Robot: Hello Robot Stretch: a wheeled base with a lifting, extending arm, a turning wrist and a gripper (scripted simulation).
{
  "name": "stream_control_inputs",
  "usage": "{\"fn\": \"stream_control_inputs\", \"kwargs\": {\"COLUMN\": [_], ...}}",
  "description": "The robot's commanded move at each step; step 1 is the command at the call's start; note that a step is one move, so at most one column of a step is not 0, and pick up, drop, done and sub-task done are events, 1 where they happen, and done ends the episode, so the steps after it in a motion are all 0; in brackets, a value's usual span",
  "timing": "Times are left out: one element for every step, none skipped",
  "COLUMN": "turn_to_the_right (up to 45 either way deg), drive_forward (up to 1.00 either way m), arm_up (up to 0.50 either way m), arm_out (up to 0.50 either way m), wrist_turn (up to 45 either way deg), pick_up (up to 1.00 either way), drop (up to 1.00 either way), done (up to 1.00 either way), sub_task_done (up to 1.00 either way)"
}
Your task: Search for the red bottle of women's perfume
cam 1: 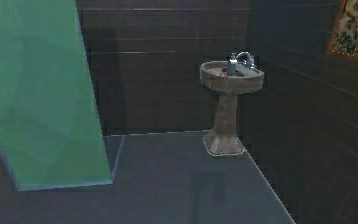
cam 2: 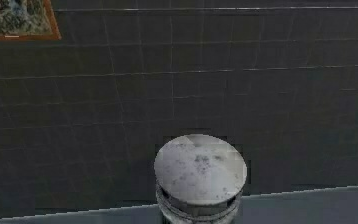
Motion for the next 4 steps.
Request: {"fn": "stream_control_inputs", "kwargs": {"turn_to_the_right": [0.0, 9.0, 0.0, 36.0], "drive_forward": [0.20, 0.00, 1.00, 0.00], "arm_up": [0.00, 0.00, 0.00, 0.00], "arm_out": [0.00, 0.00, 0.00, 0.00], "wrist_turn": [0.0, 0.0, 0.0, 0.0], "pick_up": [0.00, 0.00, 0.00, 0.00], "drop": [0.00, 0.00, 0.00, 0.00], "done": [0.00, 0.00, 0.00, 0.00], "sub_task_done": [0.00, 0.00, 0.00, 0.00]}}
